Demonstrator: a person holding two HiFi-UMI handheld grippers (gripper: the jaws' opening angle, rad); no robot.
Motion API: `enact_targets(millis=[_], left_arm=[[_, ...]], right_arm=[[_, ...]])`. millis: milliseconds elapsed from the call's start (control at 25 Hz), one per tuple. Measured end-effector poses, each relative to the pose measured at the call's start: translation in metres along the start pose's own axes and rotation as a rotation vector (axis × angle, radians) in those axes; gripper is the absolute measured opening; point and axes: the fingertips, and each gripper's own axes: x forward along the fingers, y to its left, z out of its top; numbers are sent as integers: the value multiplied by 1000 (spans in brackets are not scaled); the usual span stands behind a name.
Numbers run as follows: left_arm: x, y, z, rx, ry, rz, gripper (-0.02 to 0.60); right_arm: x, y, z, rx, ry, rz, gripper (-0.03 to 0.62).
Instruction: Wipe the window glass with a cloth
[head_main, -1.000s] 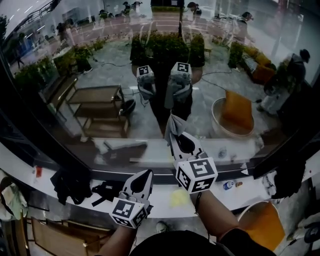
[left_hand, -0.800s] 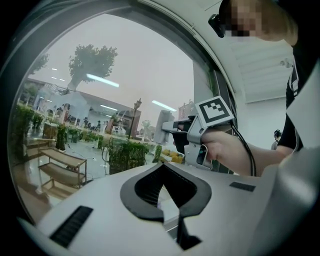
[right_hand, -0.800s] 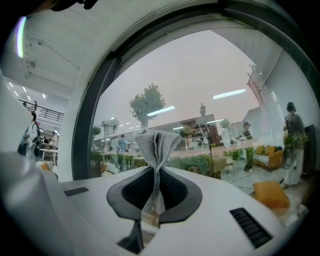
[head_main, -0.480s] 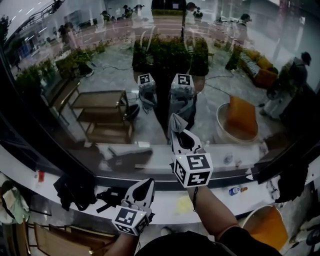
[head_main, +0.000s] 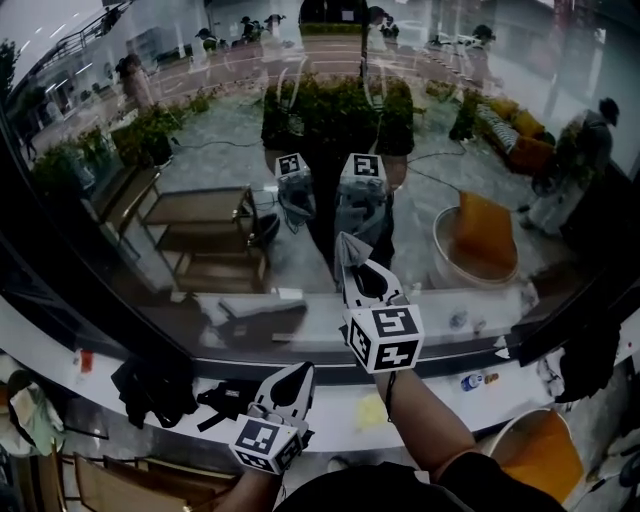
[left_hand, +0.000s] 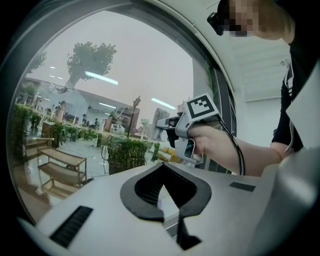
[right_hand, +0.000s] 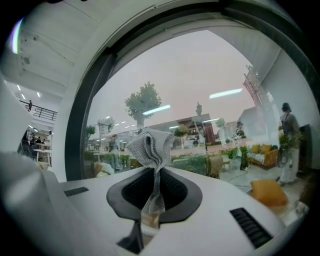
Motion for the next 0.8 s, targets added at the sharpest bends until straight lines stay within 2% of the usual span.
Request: enact_targets(millis=[120,240,400,560,800], left_arm=[[2,-10,1,19,2,-24,8],[5,-20,12,-23,-17,-23,8],[13,-43,2,28,2,-48,8],[27,-62,10,9,-16,-46,8],[69,-126,7,20,7,-83,8]], right_arm=[[-4,-11,3,-3,-1,-18,44],[-9,-23,6,3,3,-26,44],[-27,-52,8,4,1,-51,44],[-39,-78,9,-3,4,-68,44],[-73,-147,19,-7,-2,-87,44]])
